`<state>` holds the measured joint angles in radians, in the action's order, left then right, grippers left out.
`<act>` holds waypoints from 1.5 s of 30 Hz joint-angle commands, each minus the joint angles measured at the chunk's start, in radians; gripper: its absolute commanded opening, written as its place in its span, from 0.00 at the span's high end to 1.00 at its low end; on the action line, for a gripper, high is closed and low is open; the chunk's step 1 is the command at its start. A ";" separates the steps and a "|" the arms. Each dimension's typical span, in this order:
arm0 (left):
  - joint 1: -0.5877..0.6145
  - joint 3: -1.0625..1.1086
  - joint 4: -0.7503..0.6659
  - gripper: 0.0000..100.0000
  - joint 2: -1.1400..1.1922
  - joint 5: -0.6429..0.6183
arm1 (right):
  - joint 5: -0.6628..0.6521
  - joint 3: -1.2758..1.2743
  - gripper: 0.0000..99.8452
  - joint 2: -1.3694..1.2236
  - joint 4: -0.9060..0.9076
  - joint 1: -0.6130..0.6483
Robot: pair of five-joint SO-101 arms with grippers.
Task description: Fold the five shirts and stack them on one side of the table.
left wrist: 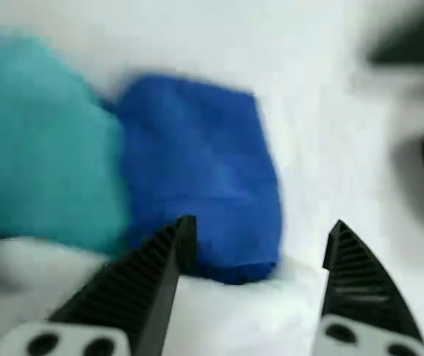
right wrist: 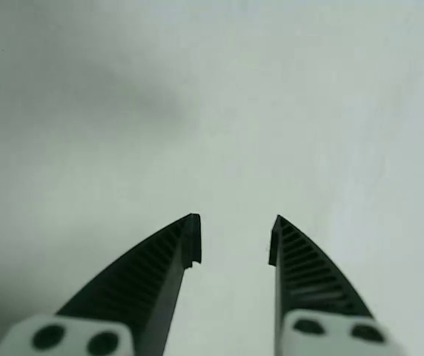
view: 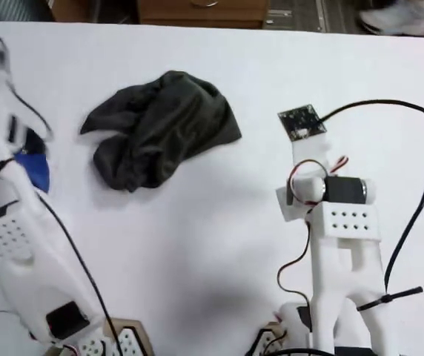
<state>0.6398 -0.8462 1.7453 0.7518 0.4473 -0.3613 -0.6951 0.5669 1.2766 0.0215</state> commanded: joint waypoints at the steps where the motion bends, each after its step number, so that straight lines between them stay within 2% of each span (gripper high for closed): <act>1: 0.009 0.071 -0.021 0.71 0.032 -0.006 | 0.000 0.008 0.84 0.007 0.001 -0.039; 4: 0.069 0.073 -0.114 0.72 0.114 0.014 | -0.002 0.008 0.84 0.005 0.001 -0.059; 6: 0.123 0.071 -0.167 0.74 0.184 0.072 | -0.003 0.009 0.84 0.005 0.001 -0.064; 10: 0.287 0.036 -0.255 0.75 0.272 0.155 | -0.043 0.011 0.84 0.005 0.005 -0.065; 13: 0.407 -0.104 -0.258 0.74 0.272 0.173 | -0.043 0.011 0.84 0.005 0.004 -0.076; 17: 0.506 -0.297 -0.258 0.74 0.282 0.301 | -0.043 0.011 0.84 0.005 0.001 -0.074; 20: 0.555 -0.337 -0.258 0.74 0.273 0.376 | -0.040 0.011 0.84 0.005 -0.001 -0.068; 24: 0.586 -0.446 -0.224 0.74 0.272 0.381 | -0.034 0.011 0.84 0.005 -0.019 -0.067; 28: 0.489 -0.561 -0.081 0.74 0.272 0.327 | -0.034 0.011 0.84 -0.002 -0.101 -0.025; 31: 0.354 -0.693 0.038 0.74 0.272 0.190 | -0.034 0.018 0.84 0.005 -0.156 0.084; 34: 0.238 -0.760 0.044 0.74 0.259 0.051 | 0.025 0.078 0.83 -0.004 -0.186 0.194; 37: 0.107 -0.687 0.044 0.74 0.215 0.005 | 0.075 0.163 0.75 -0.027 -0.186 0.298; 41: -0.038 -0.530 0.041 0.74 0.127 -0.086 | 0.094 0.311 0.63 -0.209 -0.139 0.392; 45: -0.068 -0.427 0.040 0.74 0.052 -0.172 | 0.094 0.448 0.62 -0.449 -0.111 0.447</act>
<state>0.5846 -1.3142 1.7699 0.9237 0.3245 -0.2770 -0.3621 0.2601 1.1523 0.4312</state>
